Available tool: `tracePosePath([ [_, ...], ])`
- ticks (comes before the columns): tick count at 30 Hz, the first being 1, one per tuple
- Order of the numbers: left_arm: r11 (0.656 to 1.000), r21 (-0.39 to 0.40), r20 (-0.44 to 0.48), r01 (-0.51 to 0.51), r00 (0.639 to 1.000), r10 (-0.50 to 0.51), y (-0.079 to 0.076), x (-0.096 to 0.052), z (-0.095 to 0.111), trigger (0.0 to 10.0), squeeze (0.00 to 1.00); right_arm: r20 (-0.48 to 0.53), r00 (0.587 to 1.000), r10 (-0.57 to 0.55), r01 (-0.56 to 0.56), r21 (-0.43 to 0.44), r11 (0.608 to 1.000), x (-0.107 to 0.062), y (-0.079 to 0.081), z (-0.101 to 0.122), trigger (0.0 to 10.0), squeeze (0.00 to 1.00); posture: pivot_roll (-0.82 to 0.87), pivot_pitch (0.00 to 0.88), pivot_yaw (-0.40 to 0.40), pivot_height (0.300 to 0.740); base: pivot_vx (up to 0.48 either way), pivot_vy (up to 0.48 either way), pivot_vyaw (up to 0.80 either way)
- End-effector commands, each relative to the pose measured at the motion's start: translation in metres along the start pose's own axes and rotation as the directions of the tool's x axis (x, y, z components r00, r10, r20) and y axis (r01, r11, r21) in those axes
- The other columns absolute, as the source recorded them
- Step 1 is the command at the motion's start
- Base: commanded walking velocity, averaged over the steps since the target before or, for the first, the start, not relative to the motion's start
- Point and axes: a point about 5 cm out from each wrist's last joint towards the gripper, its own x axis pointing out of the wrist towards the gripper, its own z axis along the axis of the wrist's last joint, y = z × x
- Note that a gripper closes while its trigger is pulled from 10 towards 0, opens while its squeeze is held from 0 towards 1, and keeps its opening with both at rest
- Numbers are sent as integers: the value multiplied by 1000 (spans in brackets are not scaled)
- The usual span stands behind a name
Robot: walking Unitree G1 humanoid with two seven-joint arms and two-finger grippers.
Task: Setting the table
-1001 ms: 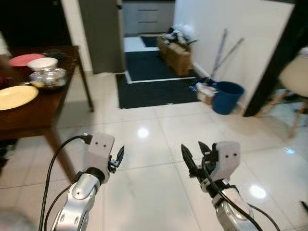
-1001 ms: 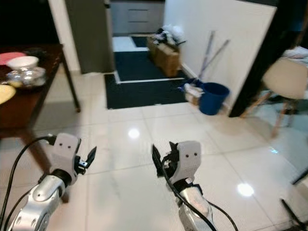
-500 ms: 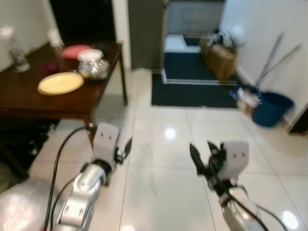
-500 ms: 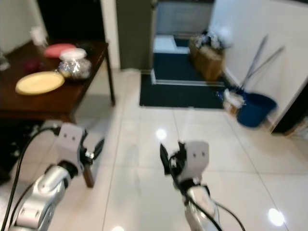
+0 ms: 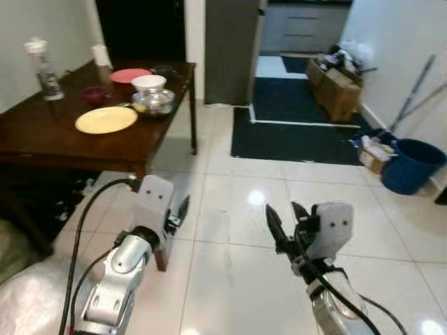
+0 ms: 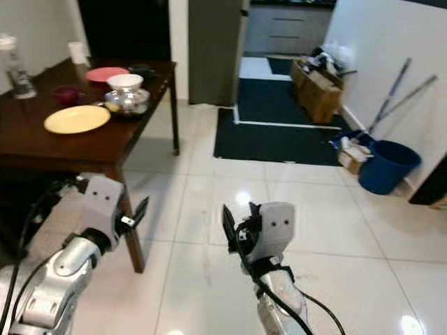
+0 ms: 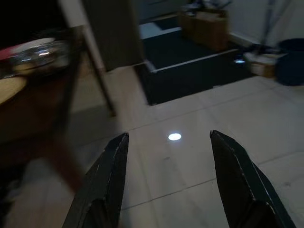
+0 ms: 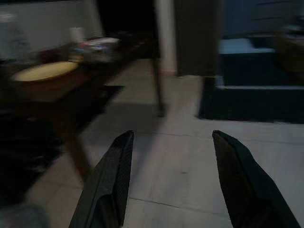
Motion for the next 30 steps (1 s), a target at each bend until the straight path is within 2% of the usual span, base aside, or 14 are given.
tracePosePath([
  [1, 1000, 7, -5, 22, 1000, -22, -4, 1, -2, 10000, 0, -13, 1000, -11, 11, -12, 1000, -2, -2, -2, 10000, 0, -29, 15, 75, 740, 480, 0, 0],
  [19, 999, 3, 13, 43, 999, -43, -9, 2, 1, 10000, 0, -18, 1000, -10, 9, -13, 1000, -2, -2, -3, 10000, 0, -30, 14, 75, 740, 480, 0, 0],
  [30, 996, -17, 52, 82, 995, -81, -20, 8, 10, 10000, 0, 0, 999, -36, 36, 6, 999, 1, -5, 0, 10000, 0, -36, 5, 77, 740, 480, 0, 0],
])
